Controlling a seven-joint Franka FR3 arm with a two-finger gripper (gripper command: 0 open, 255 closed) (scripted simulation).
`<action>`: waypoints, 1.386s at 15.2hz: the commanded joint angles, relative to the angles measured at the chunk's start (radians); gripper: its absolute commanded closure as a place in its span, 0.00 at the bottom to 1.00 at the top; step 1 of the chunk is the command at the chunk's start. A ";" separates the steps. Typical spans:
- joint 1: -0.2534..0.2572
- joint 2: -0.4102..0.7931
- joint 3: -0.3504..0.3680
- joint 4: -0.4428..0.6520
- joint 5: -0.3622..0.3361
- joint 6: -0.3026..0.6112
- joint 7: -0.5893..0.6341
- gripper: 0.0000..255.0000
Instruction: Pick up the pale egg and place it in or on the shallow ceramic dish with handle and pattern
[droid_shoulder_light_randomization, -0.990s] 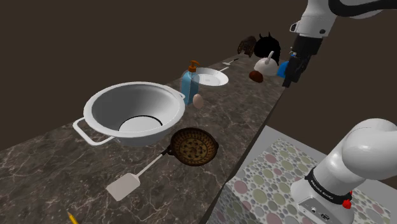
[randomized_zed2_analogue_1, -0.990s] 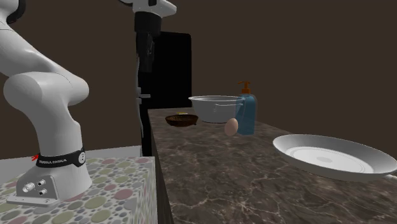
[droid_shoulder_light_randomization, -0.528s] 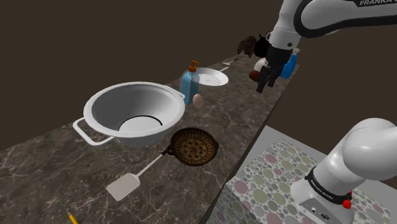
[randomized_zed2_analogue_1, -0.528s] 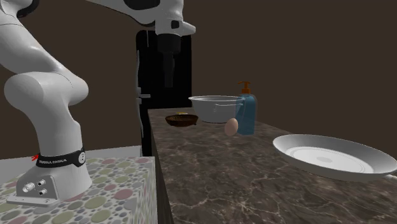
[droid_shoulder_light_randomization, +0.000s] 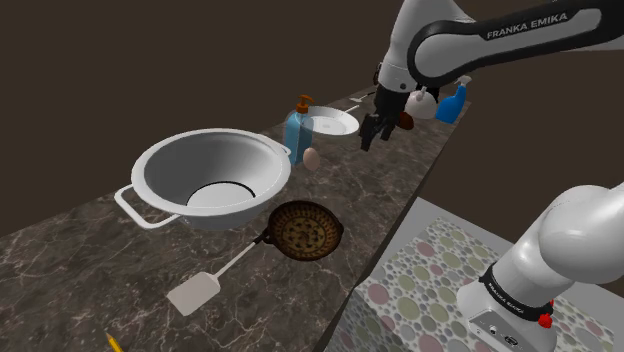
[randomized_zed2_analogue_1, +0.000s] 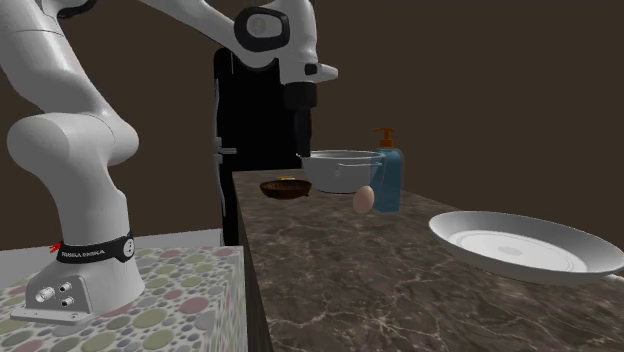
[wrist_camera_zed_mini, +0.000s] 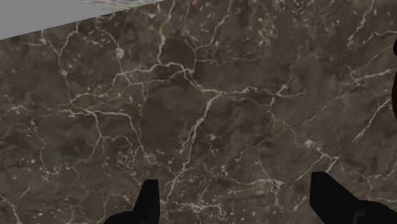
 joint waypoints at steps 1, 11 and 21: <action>-0.003 0.075 0.019 0.022 -0.019 0.072 0.030 0.00; 0.001 0.440 0.093 0.253 -0.213 0.272 0.243 0.00; 0.023 0.617 0.075 0.340 -0.326 0.369 0.334 0.00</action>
